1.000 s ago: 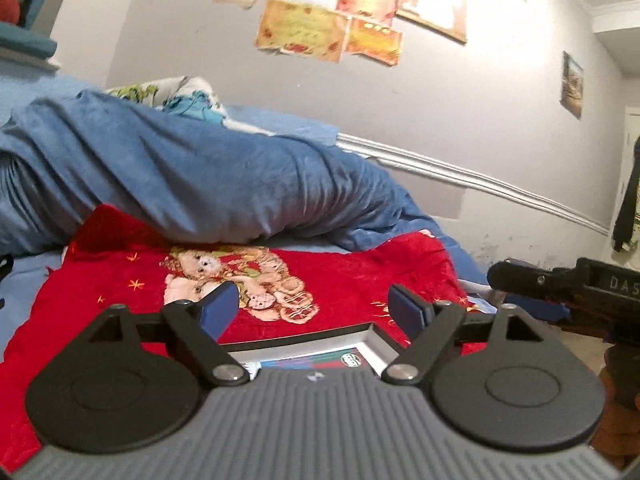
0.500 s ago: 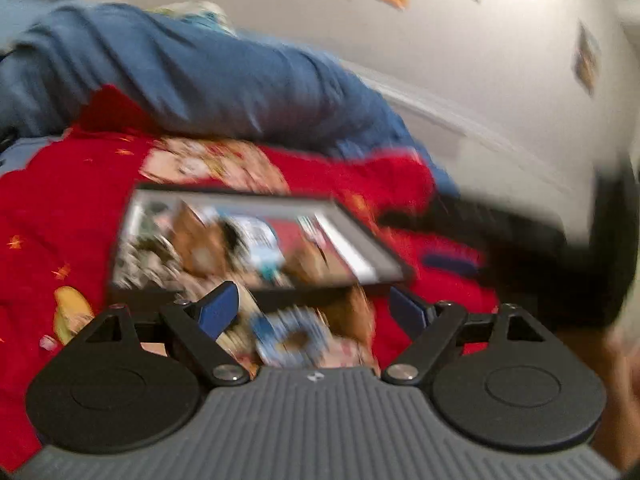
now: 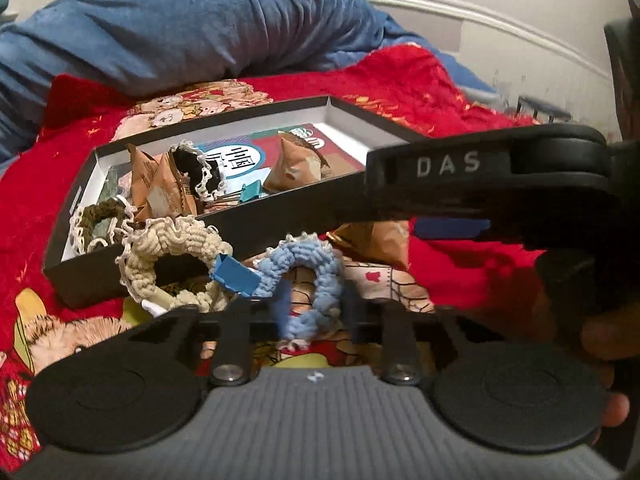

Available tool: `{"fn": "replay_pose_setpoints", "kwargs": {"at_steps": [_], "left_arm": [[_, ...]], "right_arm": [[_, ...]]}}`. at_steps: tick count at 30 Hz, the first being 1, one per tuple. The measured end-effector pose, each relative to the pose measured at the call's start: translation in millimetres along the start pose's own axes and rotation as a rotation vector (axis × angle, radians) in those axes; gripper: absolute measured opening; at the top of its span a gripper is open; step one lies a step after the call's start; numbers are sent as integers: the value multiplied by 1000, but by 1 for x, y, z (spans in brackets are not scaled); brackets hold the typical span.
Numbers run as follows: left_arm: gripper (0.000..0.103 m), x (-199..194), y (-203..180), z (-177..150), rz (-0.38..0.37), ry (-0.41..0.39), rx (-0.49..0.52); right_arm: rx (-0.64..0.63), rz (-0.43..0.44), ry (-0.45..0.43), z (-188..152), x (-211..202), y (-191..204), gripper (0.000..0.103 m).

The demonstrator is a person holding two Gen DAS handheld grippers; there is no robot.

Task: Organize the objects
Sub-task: 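Grasp blue knit scrunchie with left gripper while right gripper grasps a Sweet Magic paper packet, then carry blue scrunchie in left gripper and packet in right gripper over the box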

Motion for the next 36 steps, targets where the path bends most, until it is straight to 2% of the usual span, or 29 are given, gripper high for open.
{"fn": "replay_pose_setpoints", "kwargs": {"at_steps": [2, 4, 6, 11, 23, 29, 36], "left_arm": [[15, 1, 1, 0, -16, 7, -5], [15, 1, 4, -1, -21, 7, -16], [13, -1, 4, -1, -18, 2, -18], [12, -4, 6, 0, -17, -1, -41], [12, -16, 17, 17, -42, -36, -106], [12, -20, 25, 22, -3, -59, -116], [13, -26, 33, 32, 16, -96, -142]], "right_arm": [[0, -13, 5, -2, 3, -1, 63], [16, -17, -3, 0, 4, -3, 55], [22, -24, -7, 0, 4, -4, 53], [-23, -39, -6, 0, 4, 2, 51], [-28, 27, -76, 12, -15, 14, 51], [-19, 52, -114, 19, -28, 16, 50], [-65, 77, -118, 28, -28, 32, 50]]}}
Point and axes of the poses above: each gripper's, at about its wrist camera, not at the fingertips, and x roughly the way its jaws point, y to its left, z to its top, the point moved 7 cm from there along x, roughly the way its jaws point, and after that the axes turned 12 degrees about z, right-handed, at the moved point
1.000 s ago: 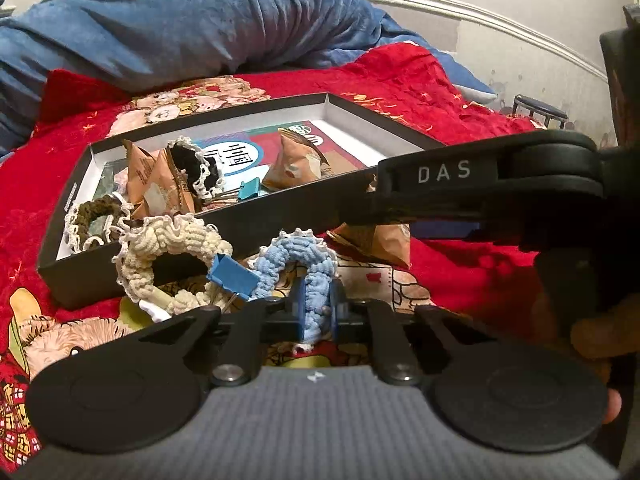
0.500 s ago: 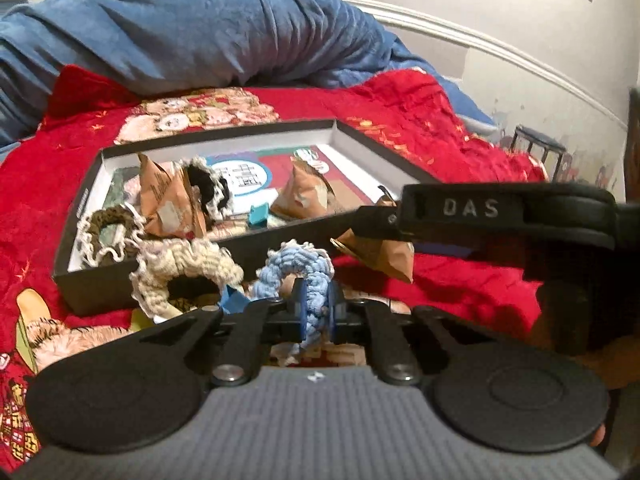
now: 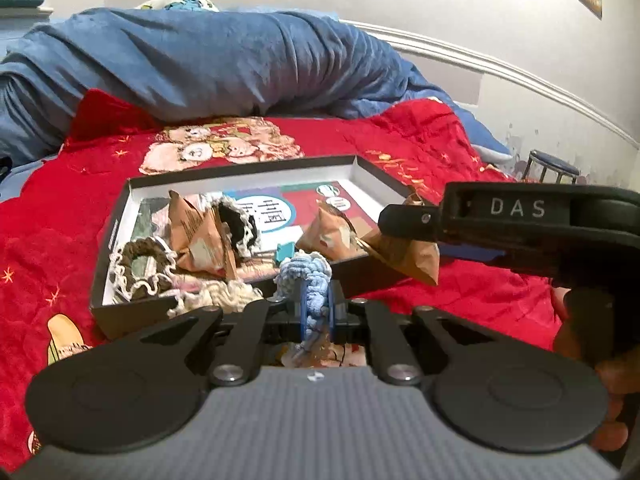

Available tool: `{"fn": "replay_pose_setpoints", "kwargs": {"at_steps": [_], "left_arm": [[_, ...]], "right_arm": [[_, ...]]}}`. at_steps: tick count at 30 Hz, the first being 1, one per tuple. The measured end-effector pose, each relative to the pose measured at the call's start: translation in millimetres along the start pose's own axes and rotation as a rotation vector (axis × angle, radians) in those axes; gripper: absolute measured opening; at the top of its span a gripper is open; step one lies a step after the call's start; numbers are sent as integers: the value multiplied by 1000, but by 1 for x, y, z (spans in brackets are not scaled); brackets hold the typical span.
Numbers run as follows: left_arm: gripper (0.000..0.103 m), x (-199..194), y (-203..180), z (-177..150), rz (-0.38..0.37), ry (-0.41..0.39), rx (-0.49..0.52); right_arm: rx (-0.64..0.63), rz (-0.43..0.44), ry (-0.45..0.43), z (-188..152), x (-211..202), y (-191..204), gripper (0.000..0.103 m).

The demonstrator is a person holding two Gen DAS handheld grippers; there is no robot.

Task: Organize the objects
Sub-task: 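Carry blue scrunchie in left gripper and packet in right gripper over the box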

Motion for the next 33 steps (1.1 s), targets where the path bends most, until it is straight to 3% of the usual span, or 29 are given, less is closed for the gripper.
{"fn": "replay_pose_setpoints", "kwargs": {"at_steps": [9, 19, 33], "left_arm": [[13, -12, 12, 26, 4, -75, -53], [13, -25, 29, 68, -14, -166, -167], [13, -40, 54, 111, -56, -248, -229]], "right_arm": [[-73, 18, -37, 29, -8, 32, 50], [-209, -43, -47, 69, -7, 83, 50], [-259, -66, -30, 139, -12, 140, 49]]}}
Point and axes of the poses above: each gripper's, at about its wrist camera, not at the fingertips, and x roughly the way its jaws point, y to its left, z to its top, the point moved 7 cm from there along x, roughly the way its jaws point, and after that the axes turned 12 degrees about z, right-handed, at the moved point
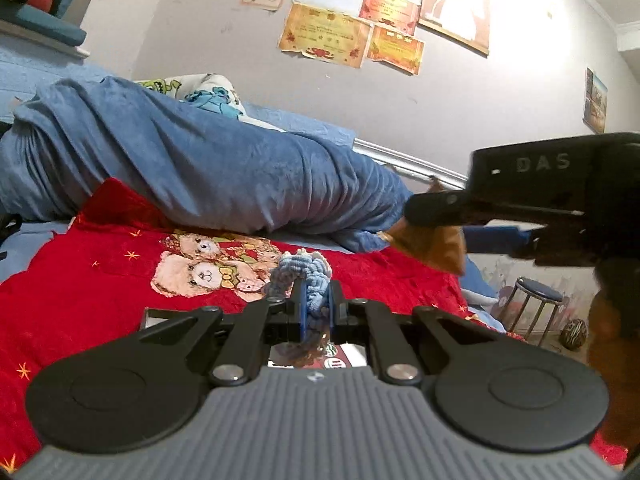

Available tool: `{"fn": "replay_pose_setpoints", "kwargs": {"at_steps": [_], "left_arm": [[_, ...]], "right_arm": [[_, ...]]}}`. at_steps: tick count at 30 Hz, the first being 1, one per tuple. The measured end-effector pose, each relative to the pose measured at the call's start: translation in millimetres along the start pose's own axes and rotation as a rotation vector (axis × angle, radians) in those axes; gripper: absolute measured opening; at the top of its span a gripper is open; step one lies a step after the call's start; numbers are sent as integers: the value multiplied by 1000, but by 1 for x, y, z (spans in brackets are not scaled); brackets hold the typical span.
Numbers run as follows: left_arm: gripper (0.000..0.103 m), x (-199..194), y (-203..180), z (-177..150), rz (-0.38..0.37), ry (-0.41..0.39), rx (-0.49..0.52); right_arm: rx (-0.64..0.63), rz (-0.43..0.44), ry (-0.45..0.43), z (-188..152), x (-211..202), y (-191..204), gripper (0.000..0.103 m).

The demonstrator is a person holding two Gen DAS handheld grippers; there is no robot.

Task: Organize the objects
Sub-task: 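Carry blue scrunchie in left gripper and packet in right gripper over the box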

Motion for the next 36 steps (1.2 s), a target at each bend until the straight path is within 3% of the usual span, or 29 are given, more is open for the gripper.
{"fn": "replay_pose_setpoints", "kwargs": {"at_steps": [4, 9, 15, 20, 24, 28, 36], "left_arm": [[13, 12, 23, 15, 0, 55, -94], [13, 40, 46, 39, -7, 114, -192], [13, 81, 30, 32, -48, 187, -135], [13, 122, 14, -6, -74, 281, -83], [13, 141, 8, -42, -58, 349, -56], [13, 147, -6, -60, -61, 360, 8], [14, 148, -26, -73, 21, 347, 171]], "right_arm": [[-65, -54, 1, 17, 3, 5, 49], [1, -9, -36, 25, 23, -4, 49], [65, 14, 20, 2, 75, -31, 49], [166, 54, 115, -39, 126, -85, 48], [266, 30, 163, -70, 145, -127, 47], [288, 18, 187, -88, 158, -143, 47], [300, -31, 226, -104, 173, -154, 47]]}}
Point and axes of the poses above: each gripper's, at about its wrist camera, not at the fingertips, and x roughly the way its jaws point, y to its left, z to its top, the point moved 7 cm from there along x, roughly the way its jaws point, and after that the axes turned 12 degrees about z, right-handed, at the moved point
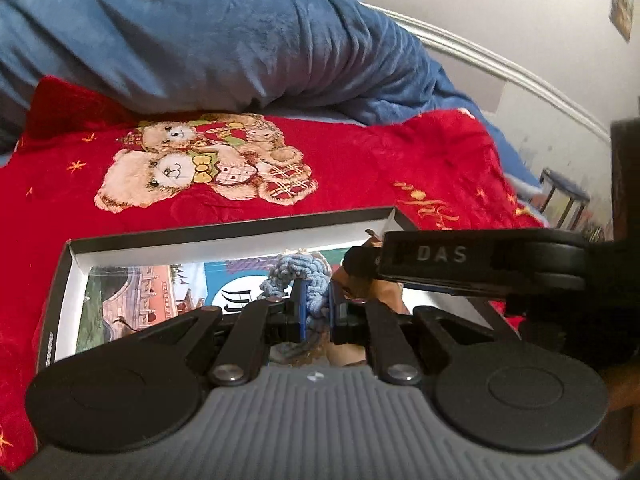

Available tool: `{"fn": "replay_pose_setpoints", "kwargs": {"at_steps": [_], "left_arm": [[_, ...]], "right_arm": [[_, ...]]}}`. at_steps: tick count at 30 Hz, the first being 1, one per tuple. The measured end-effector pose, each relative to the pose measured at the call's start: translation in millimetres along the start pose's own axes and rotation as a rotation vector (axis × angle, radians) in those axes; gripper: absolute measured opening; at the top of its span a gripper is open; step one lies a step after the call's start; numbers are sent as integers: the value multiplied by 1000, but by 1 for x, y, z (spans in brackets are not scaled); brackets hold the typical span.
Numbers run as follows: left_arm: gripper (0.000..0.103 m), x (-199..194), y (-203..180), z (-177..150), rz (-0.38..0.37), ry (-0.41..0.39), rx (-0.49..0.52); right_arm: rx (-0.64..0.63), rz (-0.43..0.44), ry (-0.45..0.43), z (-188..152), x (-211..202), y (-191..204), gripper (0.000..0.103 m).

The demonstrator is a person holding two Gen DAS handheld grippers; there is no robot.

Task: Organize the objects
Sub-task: 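Carry blue scrunchie in left gripper and packet in right gripper over the box, then open both grippers to release blue scrunchie and packet into the box, then grasp cream lace scrunchie with left gripper while right gripper moves to the blue binder clip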

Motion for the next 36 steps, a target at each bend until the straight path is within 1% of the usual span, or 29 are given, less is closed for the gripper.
{"fn": "replay_pose_setpoints", "kwargs": {"at_steps": [1, 2, 4, 7, 9, 10, 12, 14, 16, 18, 19, 21, 23, 25, 27, 28, 30, 33, 35, 36], "left_arm": [[15, 1, -2, 0, 9, 2, 8], [17, 2, -3, 0, 20, 5, 15], [38, 5, -5, -1, 37, 16, 33], [41, 1, -8, 0, 36, 2, 53], [49, -5, -9, 3, 26, 2, 61], [52, -9, -9, 5, 25, -3, 64], [65, -25, -7, 13, 25, -42, 79], [73, -50, 1, 24, 36, -117, 97], [80, -74, 13, 31, 73, -180, 104], [82, -105, 30, 31, 136, -236, 106], [83, -119, 38, 28, 161, -256, 99], [86, -143, 52, 15, 196, -279, 83], [86, -160, 64, -6, 205, -273, 57], [87, -167, 74, -31, 193, -256, -2], [87, -163, 81, -55, 174, -221, -62], [87, -157, 83, -63, 163, -188, -72], [87, -145, 80, -77, 151, -136, -33], [86, -131, 70, -85, 154, -133, 62], [84, -124, 68, -92, 151, -108, 58], [82, -118, 68, -94, 144, -90, 34]], "right_arm": [[7, -3, 4, -2, 1, -2, 47], [8, -3, 7, -3, 2, -3, 47], [13, -6, 13, -7, 3, -6, 47], [30, 0, 20, -12, 4, -12, 47], [42, -1, 14, -14, 2, -17, 48], [54, 17, 1, -13, -2, -18, 50], [77, 44, -31, -10, -11, -17, 51], [69, 62, -75, -5, -26, -12, 53], [69, 97, -107, -1, -40, -5, 65], [58, 151, -137, 0, -57, 8, 65], [50, 174, -159, -2, -67, 16, 69], [41, 206, -193, -9, -84, 28, 71], [32, 227, -215, -22, -99, 41, 72], [25, 246, -218, -40, -108, 52, 72], [11, 257, -207, -59, -112, 61, 72], [1, 259, -198, -68, -114, 64, 72], [-11, 259, -177, -86, -116, 67, 72], [17, 268, -149, -112, -117, 62, 72], [43, 260, -149, -126, -118, 56, 72], [66, 269, -140, -131, -116, 54, 71]]}}
Point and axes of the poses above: each gripper's, at about its wrist camera, not at the fingertips, and x roughly the way its jaws point, y to its left, z to its top, the point moved 7 cm from there along x, roughly the way its jaws point, and after that the axes turned 12 degrees about z, right-handed, at the moved point
